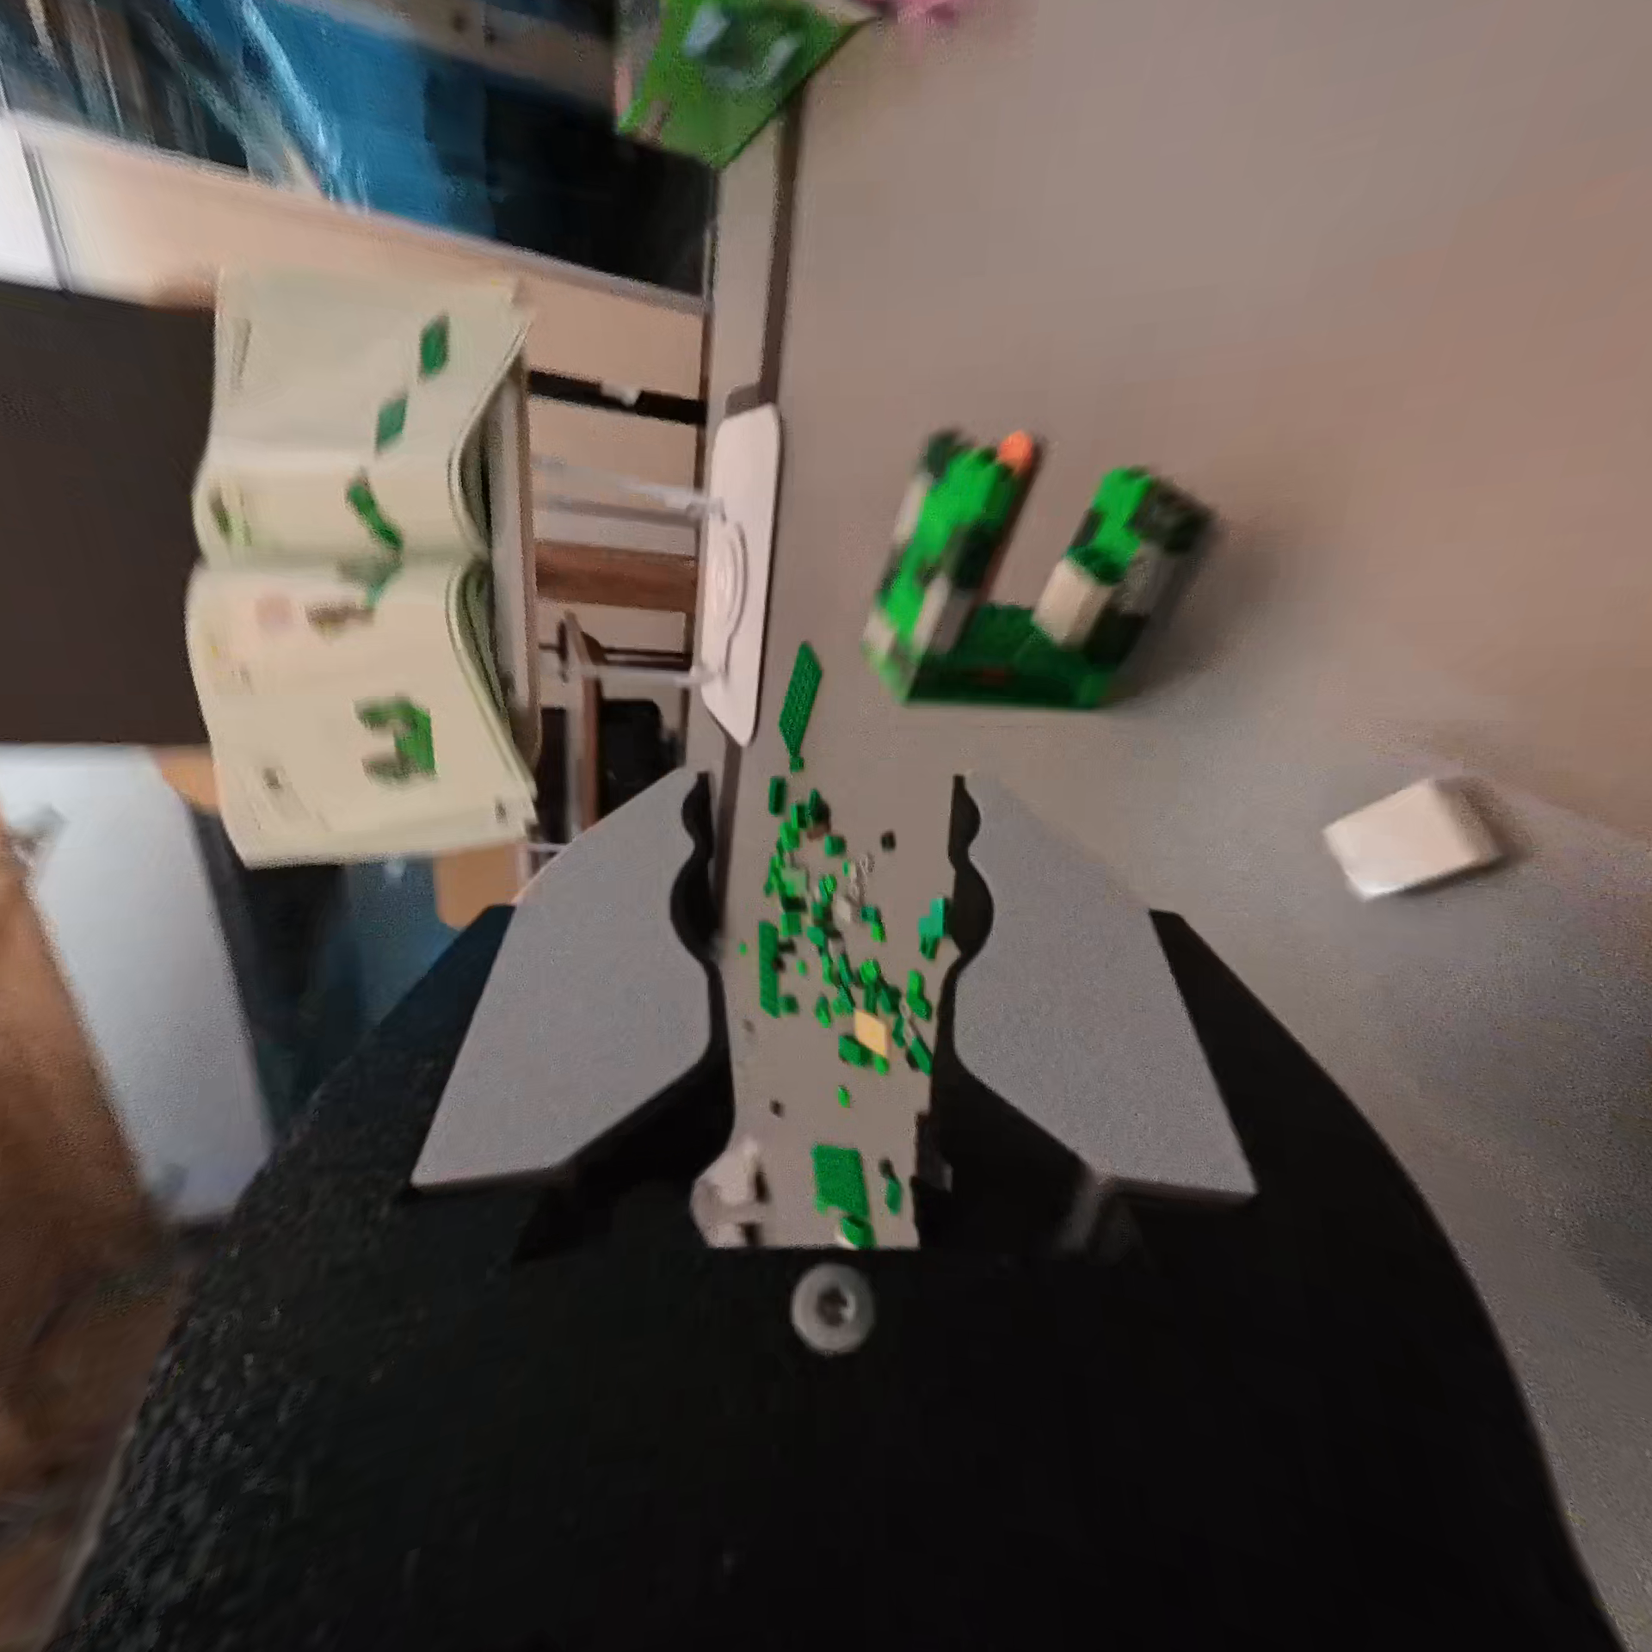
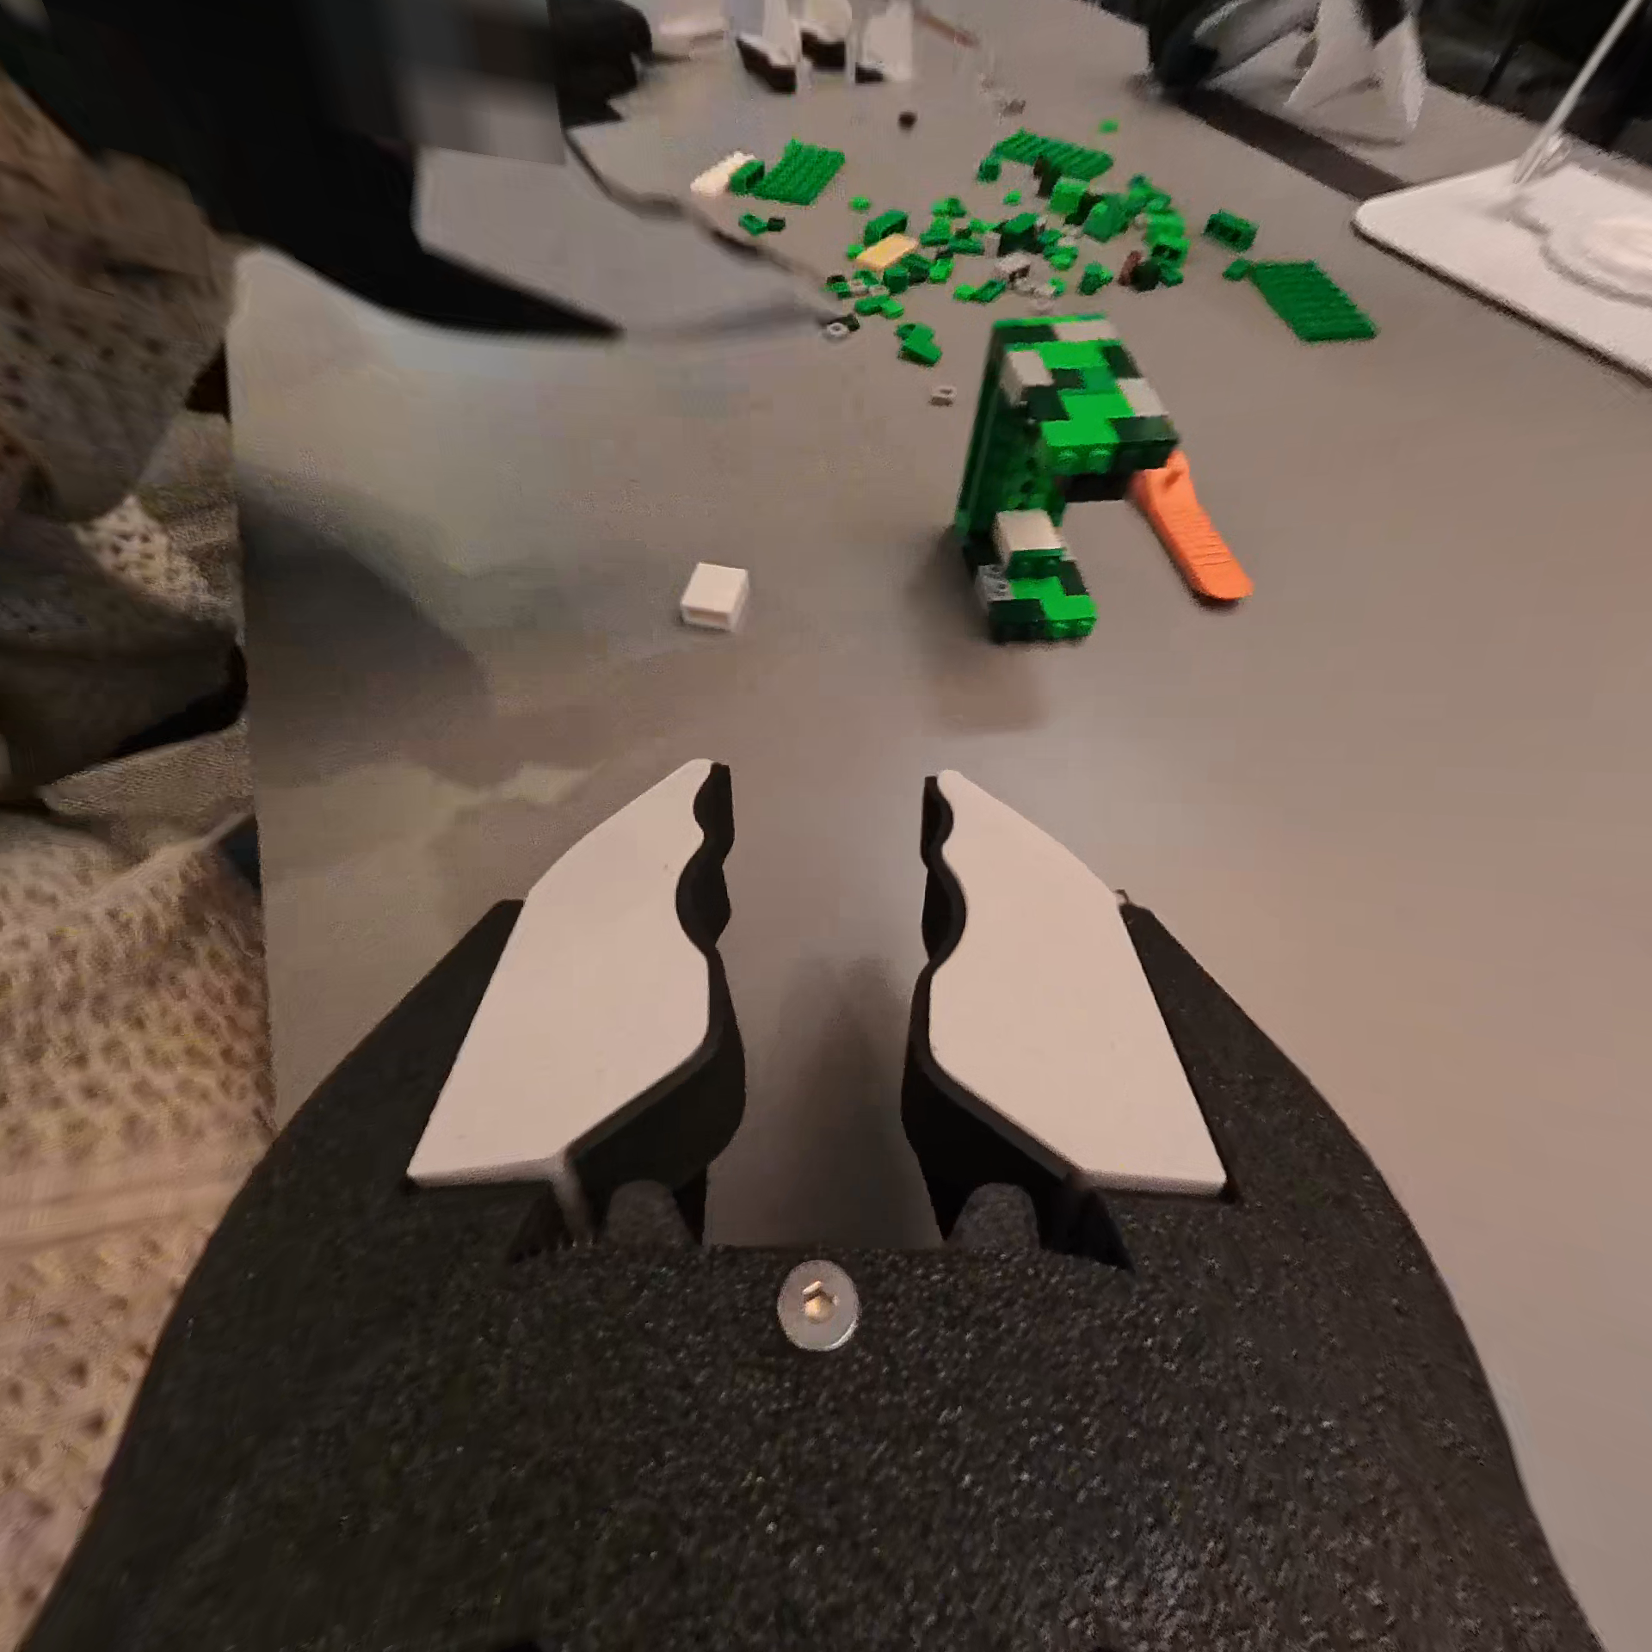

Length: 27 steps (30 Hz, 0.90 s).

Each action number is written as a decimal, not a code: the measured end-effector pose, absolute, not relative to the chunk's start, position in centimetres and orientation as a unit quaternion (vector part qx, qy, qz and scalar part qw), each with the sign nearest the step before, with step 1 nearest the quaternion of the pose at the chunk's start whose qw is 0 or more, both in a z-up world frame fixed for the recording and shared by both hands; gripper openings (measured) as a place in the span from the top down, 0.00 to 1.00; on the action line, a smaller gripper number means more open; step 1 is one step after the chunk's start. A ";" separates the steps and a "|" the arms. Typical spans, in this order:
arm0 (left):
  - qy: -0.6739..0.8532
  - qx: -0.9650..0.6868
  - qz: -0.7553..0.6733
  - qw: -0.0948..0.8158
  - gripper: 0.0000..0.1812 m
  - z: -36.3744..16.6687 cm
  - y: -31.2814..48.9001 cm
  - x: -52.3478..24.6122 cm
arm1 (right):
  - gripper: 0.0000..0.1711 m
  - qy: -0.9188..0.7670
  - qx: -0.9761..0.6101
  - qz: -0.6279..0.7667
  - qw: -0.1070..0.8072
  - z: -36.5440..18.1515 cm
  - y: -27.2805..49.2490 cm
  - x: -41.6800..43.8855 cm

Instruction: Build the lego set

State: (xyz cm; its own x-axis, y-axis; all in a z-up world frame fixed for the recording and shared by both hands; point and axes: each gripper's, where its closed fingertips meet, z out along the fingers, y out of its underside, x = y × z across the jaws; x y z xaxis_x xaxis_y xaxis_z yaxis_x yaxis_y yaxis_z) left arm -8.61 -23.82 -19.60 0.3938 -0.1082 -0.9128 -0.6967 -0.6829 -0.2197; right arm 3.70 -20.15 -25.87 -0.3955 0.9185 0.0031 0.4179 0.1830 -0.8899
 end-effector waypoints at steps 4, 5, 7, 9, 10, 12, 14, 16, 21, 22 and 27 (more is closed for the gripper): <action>0.129 -0.801 0.459 0.361 0.76 -17.2 -28.3 -14.1 | 0.77 -0.719 -0.506 0.408 0.245 -27.4 -24.0 0.7; 0.118 -0.802 0.456 0.367 0.76 -17.2 -29.0 -14.9 | 0.81 -0.724 -0.505 0.404 0.241 -27.6 -24.7 0.0; 0.106 -0.806 0.441 0.381 0.77 -17.6 -29.8 -15.8 | 0.83 -0.730 -0.507 0.399 0.226 -28.0 -25.6 -1.2; 0.111 -0.813 0.415 0.392 0.77 -18.6 -29.9 -15.8 | 0.79 -0.741 -0.518 0.375 0.204 -28.9 -26.1 -1.9; 0.118 -0.814 0.409 0.394 0.77 -19.1 -29.9 -15.8 | 0.78 -0.745 -0.517 0.369 0.206 -29.0 -26.4 -2.2; 0.136 -0.815 0.408 0.389 0.77 -20.0 -29.7 -16.0 | 0.77 -0.756 -0.512 0.351 0.209 -29.3 -26.9 -2.7; 0.152 -0.815 0.401 0.389 0.78 -20.7 -29.4 -15.9 | 0.79 -0.770 -0.503 0.325 0.220 -29.7 -27.1 -3.0; 0.158 -0.816 0.382 0.403 0.78 -21.1 -28.9 -15.4 | 0.85 -0.780 -0.496 0.313 0.216 -29.8 -27.3 -3.2; 0.191 -0.820 0.296 0.450 0.81 -22.6 -27.9 -12.1 | 0.90 -0.840 -0.411 0.299 0.188 -29.4 -25.5 -0.9; 0.210 -0.823 0.275 0.451 0.81 -23.1 -27.7 -11.0 | 0.90 -0.865 -0.370 0.295 0.166 -29.3 -24.8 0.4; 0.292 -0.825 0.080 0.477 0.81 -25.9 -25.7 -1.8 | 0.90 -0.911 -0.279 0.278 0.119 -28.9 -21.0 3.7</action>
